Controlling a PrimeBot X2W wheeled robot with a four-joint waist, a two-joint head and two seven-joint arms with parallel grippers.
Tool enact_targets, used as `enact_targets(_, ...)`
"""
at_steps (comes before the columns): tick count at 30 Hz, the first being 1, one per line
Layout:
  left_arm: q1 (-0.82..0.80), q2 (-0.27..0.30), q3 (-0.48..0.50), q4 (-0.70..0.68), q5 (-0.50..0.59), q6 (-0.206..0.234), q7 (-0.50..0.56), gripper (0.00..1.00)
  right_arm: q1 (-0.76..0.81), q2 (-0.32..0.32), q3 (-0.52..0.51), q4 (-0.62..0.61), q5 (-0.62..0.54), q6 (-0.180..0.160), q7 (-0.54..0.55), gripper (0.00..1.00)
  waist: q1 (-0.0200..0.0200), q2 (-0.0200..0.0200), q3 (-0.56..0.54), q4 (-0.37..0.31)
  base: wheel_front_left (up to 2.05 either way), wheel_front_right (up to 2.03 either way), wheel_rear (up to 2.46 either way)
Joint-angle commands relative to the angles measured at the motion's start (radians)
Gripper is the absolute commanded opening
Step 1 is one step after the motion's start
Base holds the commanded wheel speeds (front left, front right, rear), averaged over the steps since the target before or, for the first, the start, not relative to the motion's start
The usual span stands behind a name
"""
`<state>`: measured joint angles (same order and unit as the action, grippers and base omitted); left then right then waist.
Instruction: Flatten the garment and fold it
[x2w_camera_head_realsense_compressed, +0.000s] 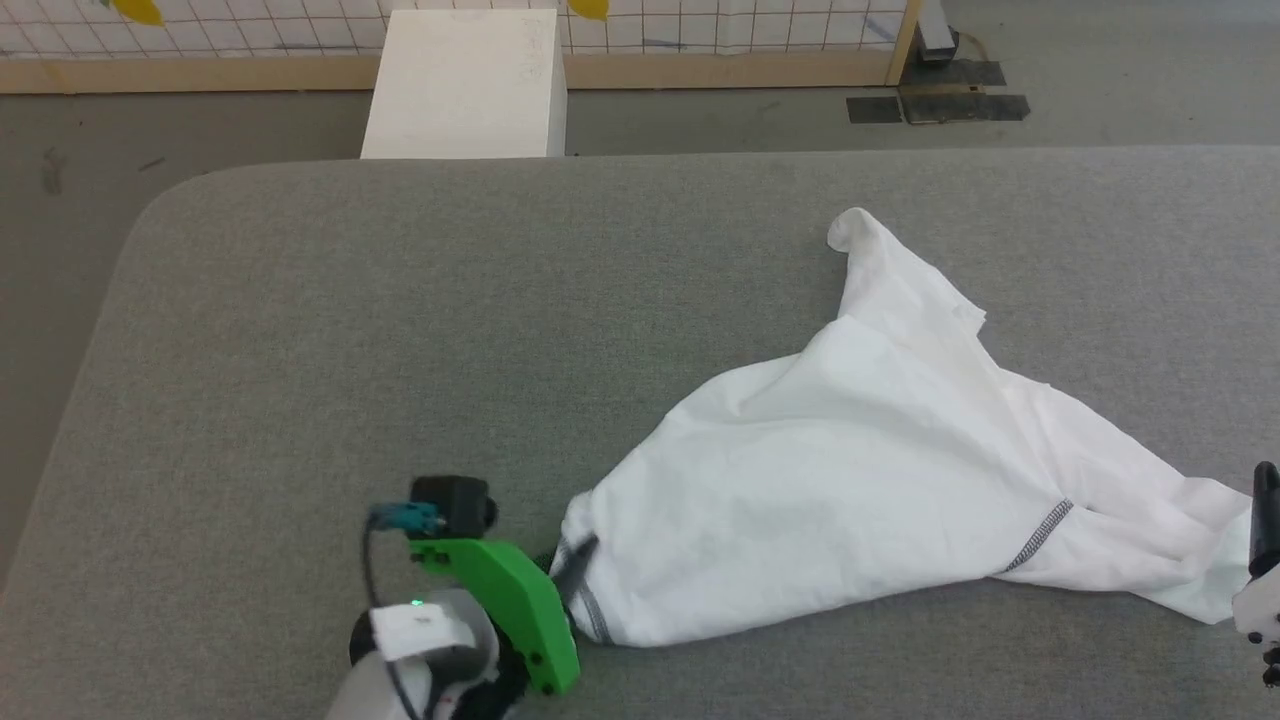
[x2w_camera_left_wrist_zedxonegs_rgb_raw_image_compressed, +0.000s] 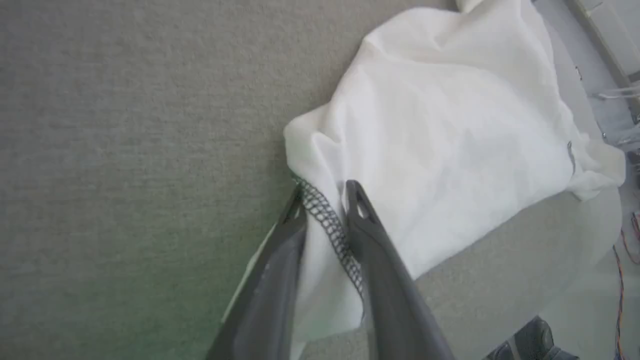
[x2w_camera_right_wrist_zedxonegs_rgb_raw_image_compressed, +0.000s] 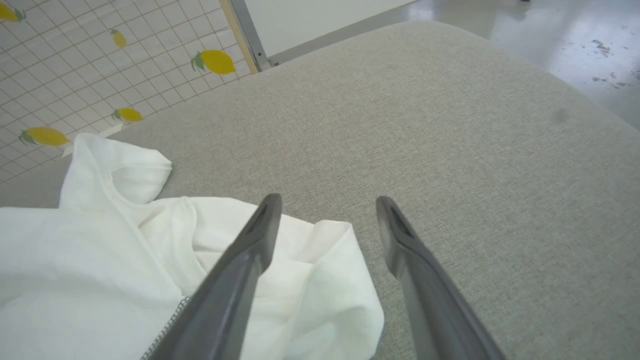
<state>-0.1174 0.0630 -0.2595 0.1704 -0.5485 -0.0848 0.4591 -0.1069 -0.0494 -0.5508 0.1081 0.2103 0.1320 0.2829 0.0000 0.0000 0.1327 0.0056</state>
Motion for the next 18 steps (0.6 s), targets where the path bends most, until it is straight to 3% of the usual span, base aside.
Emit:
enact_targets(1, -0.033, -0.002, 0.023, -0.011, -0.031, -0.005, -0.042, 0.00, -0.014, -0.001, 0.002, 0.003, -0.003, -0.001, -0.009, 1.00, 0.0000, 0.0000, -0.003, 0.003, 0.00, 0.00, 0.00)
enact_targets(7, -0.088, 0.002, 0.128, -0.065, -0.039, 0.030, -0.219, 0.00, -0.009, -0.001, 0.014, 0.007, -0.006, -0.001, -0.013, 1.00, 0.0000, 0.0000, -0.015, 0.018, 0.00, 0.00, 0.00)
enact_targets(13, -0.009, 0.041, 0.203, -0.032, -0.001, 0.164, -0.197, 0.00, -0.004, -0.001, 0.035, 0.019, -0.008, -0.001, -0.015, 1.00, 0.0000, 0.0000, -0.031, 0.031, 0.00, 0.00, 0.00)
enact_targets(14, 0.022, 0.030, 0.211, -0.022, -0.027, 0.192, -0.163, 0.21, 0.002, -0.001, 0.048, 0.019, -0.016, -0.001, -0.010, 1.00, 0.0000, 0.0000, -0.032, 0.037, 0.00, 0.00, 0.00)
enact_targets(15, 0.030, 0.024, 0.217, -0.031, -0.040, 0.197, -0.167, 1.00, 0.002, -0.001, 0.057, 0.018, -0.019, -0.001, -0.008, 1.00, 0.0000, 0.0000, -0.032, 0.041, 0.00, 0.00, 0.00)
enact_targets(18, 0.033, 0.013, 0.247, -0.072, -0.072, 0.192, -0.234, 1.00, -0.014, -0.001, 0.097, 0.008, -0.020, -0.001, 0.000, 1.00, 0.0000, 0.0000, -0.032, 0.052, 0.00, 0.00, 0.00)
